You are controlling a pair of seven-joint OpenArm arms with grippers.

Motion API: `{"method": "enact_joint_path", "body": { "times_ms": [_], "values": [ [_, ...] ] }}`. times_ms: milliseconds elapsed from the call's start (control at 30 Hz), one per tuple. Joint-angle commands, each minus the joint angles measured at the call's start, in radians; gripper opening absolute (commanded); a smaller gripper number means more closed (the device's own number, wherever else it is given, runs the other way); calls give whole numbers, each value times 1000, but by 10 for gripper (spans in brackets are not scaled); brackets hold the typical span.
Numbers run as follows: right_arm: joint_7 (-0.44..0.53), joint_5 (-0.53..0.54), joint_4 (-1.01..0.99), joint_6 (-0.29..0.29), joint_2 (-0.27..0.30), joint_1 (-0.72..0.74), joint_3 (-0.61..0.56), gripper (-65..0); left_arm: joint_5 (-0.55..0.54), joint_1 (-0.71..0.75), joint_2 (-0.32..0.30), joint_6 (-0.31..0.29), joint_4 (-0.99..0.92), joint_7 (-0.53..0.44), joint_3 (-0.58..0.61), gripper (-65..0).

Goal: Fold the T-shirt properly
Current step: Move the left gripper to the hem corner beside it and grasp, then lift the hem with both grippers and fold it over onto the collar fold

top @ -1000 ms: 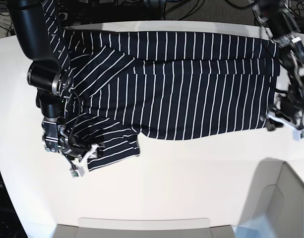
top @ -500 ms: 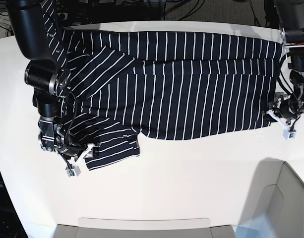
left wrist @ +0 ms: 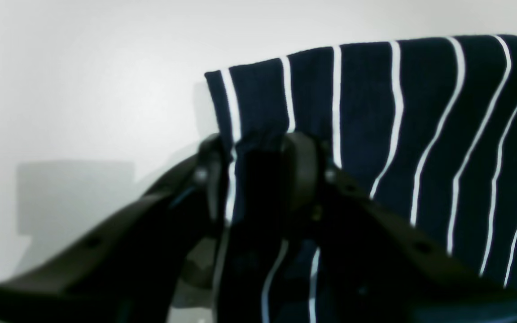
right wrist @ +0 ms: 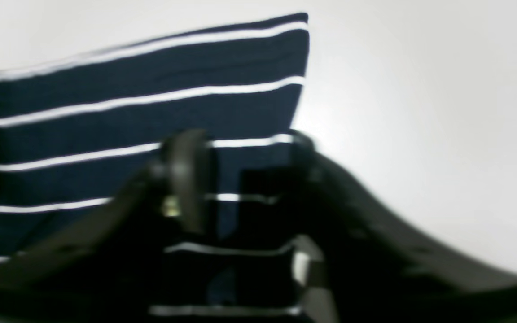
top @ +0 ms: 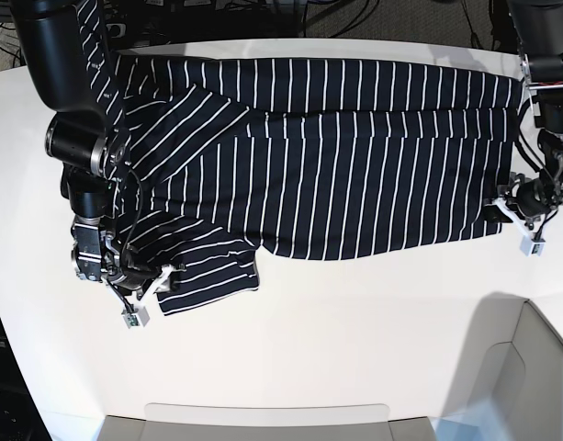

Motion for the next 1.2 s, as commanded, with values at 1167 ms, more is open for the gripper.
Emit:
{"method": "enact_joint_path", "body": {
  "times_ms": [1167],
  "values": [
    [-419, -29, 1034, 253, -155, -306, -5, -650, -11, 285, 16, 38, 484, 92, -371, -650]
  ]
}}
